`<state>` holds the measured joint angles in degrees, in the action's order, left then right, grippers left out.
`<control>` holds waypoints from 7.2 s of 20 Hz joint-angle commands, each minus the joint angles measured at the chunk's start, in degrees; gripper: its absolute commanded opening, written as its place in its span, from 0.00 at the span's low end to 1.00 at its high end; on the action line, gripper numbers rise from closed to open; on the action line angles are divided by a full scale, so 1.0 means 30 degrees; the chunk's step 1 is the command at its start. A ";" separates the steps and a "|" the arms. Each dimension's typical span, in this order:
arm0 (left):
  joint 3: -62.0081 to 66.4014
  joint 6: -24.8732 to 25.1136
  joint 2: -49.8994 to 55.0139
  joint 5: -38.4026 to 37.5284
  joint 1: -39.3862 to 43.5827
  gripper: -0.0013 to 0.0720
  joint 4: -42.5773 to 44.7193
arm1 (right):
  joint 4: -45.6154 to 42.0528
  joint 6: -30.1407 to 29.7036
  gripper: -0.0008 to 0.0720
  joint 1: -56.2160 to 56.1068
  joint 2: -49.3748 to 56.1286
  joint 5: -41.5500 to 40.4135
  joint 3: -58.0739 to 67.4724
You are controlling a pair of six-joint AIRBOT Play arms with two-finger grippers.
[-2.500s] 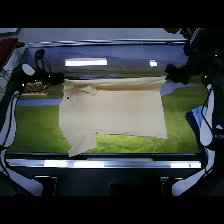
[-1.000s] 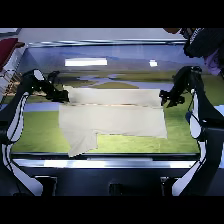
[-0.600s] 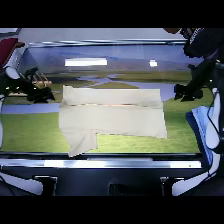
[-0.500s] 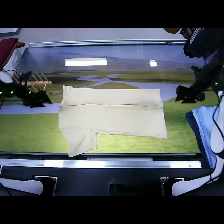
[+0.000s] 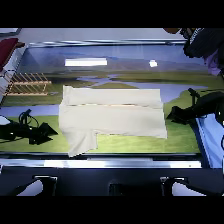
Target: Fold the clothes and pants, and hang the long-sleeved shirts on hangers.
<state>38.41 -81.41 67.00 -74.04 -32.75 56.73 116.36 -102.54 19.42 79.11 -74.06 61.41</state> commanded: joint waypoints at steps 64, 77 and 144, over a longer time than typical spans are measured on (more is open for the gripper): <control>-0.1814 -0.4575 -0.6513 -0.0401 0.4612 0.04 0.2368 | 0.0393 0.0466 0.05 0.4014 -0.6339 -0.1858 -0.8218; 0.1989 -0.3847 -0.5399 0.1399 0.4656 0.03 0.2164 | 0.4182 -0.1537 0.05 0.0976 -0.8561 0.3475 -0.6586; 2.2331 -0.5056 1.2014 -0.1071 0.9071 0.04 0.4233 | 0.2229 0.3169 0.05 -0.1180 0.5282 -0.1005 0.8218</control>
<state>109.01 -96.60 102.48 -79.61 -7.73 74.67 127.26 -97.19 15.92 97.89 -71.50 82.39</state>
